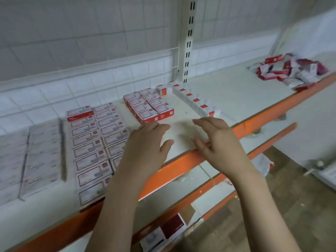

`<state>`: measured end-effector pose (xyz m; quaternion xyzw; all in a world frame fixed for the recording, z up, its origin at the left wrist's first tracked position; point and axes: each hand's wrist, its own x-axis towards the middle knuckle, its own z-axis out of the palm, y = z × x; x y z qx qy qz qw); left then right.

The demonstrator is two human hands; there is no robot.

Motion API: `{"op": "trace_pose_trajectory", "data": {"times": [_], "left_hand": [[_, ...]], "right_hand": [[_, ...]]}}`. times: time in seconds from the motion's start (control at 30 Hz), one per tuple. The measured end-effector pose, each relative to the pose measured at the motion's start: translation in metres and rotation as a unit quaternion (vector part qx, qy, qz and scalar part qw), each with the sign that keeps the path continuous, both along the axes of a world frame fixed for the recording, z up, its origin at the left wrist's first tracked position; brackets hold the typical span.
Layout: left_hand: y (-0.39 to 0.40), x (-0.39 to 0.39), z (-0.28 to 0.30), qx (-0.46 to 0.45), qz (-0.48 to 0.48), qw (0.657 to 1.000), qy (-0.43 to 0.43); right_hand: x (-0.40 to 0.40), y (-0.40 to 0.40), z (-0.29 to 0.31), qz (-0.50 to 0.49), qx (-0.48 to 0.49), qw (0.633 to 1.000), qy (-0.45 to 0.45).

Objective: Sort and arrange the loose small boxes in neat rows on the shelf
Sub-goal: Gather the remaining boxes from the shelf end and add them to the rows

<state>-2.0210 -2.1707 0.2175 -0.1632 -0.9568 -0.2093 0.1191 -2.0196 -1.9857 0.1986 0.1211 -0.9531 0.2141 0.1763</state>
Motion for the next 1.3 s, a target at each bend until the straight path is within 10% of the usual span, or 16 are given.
{"op": "trace_pose_trajectory", "data": {"times": [0.53, 1.3], "left_hand": [[0.339, -0.072, -0.008, -0.016, -0.165, 0.986, -0.035], [0.495, -0.272, -0.02, 0.005, -0.168, 0.984, -0.066]], "right_hand": [[-0.016, 0.329, -0.011, -0.174, -0.021, 0.984, -0.029], [-0.18, 0.491, -0.012, -0.236, -0.002, 0.969, -0.081]]}}
